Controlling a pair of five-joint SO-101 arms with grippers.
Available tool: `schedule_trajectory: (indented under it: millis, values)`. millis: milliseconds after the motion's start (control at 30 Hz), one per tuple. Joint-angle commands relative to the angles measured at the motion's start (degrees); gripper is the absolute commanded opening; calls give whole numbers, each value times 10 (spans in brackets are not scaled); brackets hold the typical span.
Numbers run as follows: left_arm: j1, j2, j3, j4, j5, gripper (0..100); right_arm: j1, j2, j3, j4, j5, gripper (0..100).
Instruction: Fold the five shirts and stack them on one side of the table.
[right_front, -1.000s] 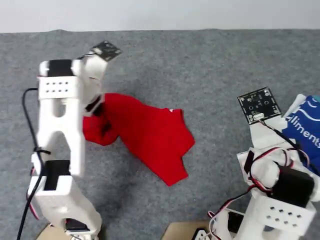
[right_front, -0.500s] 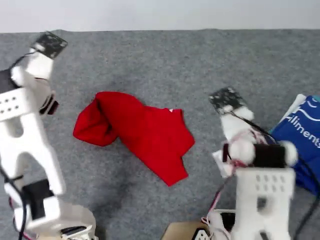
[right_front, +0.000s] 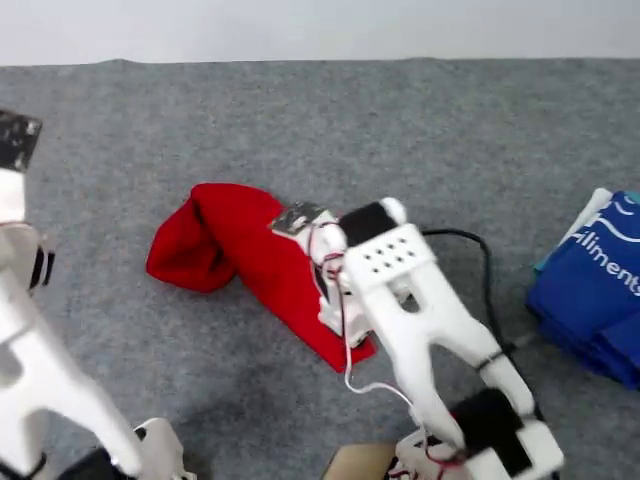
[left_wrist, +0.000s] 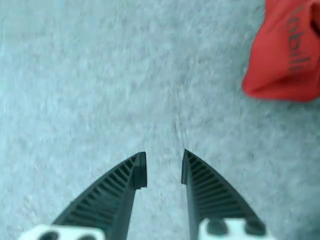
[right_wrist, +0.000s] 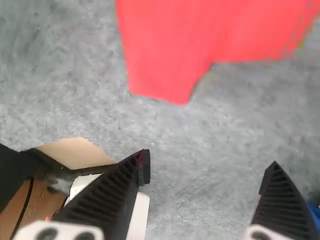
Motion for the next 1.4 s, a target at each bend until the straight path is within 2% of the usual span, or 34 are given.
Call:
schedule_trajectory:
  millis: [0, 300, 700, 1167, 1233, 1367]
  values:
    - [-22, -51, 44, -8, 2, 119, -16, 42, -44, -13, -5, 343]
    - [-39, -91, 171, -142, 2, 119, -22, 131, -54, -80, -11, 343]
    - [-34, -91, 179, -178, 2, 119, -84, 194, -50, -154, -54, 343]
    - [-25, -93, 207, -205, 2, 119, -77, 193, 90, -246, -53, 339]
    - [-25, -93, 207, -205, 2, 119, -77, 195, 98, -253, -53, 308]
    - [-25, -94, 207, -205, 2, 119, -77, 197, 105, -265, -50, 164]
